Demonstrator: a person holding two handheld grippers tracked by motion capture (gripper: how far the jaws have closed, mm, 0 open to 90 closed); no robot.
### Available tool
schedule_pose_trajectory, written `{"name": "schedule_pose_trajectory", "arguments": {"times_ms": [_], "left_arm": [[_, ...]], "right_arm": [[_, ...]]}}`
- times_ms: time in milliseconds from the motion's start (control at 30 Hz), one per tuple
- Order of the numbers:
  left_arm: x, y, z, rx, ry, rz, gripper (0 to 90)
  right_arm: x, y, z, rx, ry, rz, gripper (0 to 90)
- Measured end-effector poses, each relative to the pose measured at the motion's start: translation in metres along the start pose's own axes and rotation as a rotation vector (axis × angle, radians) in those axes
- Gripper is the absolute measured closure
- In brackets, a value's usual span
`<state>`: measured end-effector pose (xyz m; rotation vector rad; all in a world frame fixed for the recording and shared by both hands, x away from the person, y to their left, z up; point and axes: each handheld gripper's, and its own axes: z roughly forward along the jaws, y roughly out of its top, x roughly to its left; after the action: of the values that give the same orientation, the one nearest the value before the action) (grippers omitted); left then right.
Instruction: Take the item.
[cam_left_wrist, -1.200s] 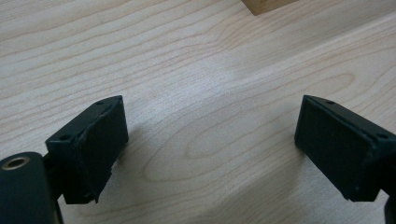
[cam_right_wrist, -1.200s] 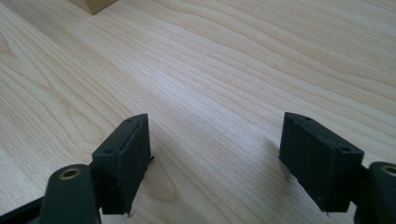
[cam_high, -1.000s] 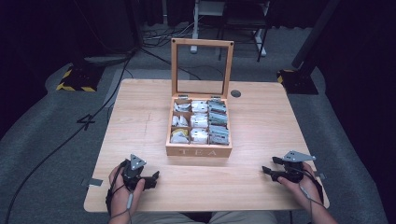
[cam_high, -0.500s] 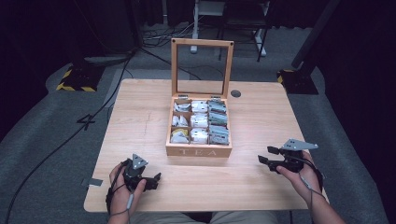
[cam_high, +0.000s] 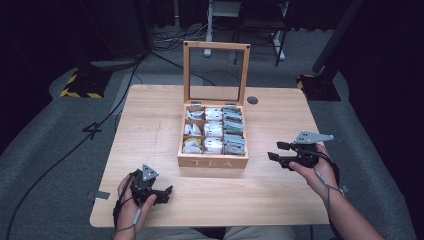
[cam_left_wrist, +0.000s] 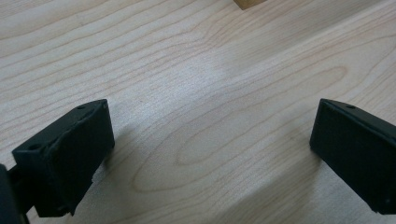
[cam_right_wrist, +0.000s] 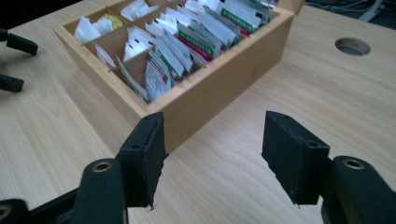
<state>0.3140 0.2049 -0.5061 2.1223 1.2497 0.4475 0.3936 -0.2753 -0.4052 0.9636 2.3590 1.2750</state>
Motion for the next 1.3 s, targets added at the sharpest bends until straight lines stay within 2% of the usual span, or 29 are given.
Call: {"name": "schedule_pose_trajectory", "arguments": {"times_ms": [267,567,800,1067,1167,1300], "left_arm": [[0.0,0.0,0.0,0.001,0.001,0.001,0.3],[0.0,0.0,0.0,0.001,0.001,0.002,0.3],[0.0,0.0,0.0,0.0,0.0,0.0,0.2],[0.001,0.003,0.002,0.003,0.007,-0.009,0.3],[0.002,0.003,0.002,0.002,0.008,-0.009,0.3],[0.002,0.003,0.003,0.001,0.007,-0.011,0.3]], "right_arm": [[0.0,0.026,0.007,-0.011,0.022,-0.013,40.8],[0.0,0.049,0.018,-0.062,0.081,0.018,42.4],[0.01,0.065,0.032,-0.041,0.1,-0.007,43.0],[0.026,0.083,0.06,0.004,0.123,-0.042,43.7],[0.031,0.087,0.07,0.02,0.134,-0.044,45.4],[0.033,0.092,0.082,0.032,0.164,-0.018,46.9]]}}
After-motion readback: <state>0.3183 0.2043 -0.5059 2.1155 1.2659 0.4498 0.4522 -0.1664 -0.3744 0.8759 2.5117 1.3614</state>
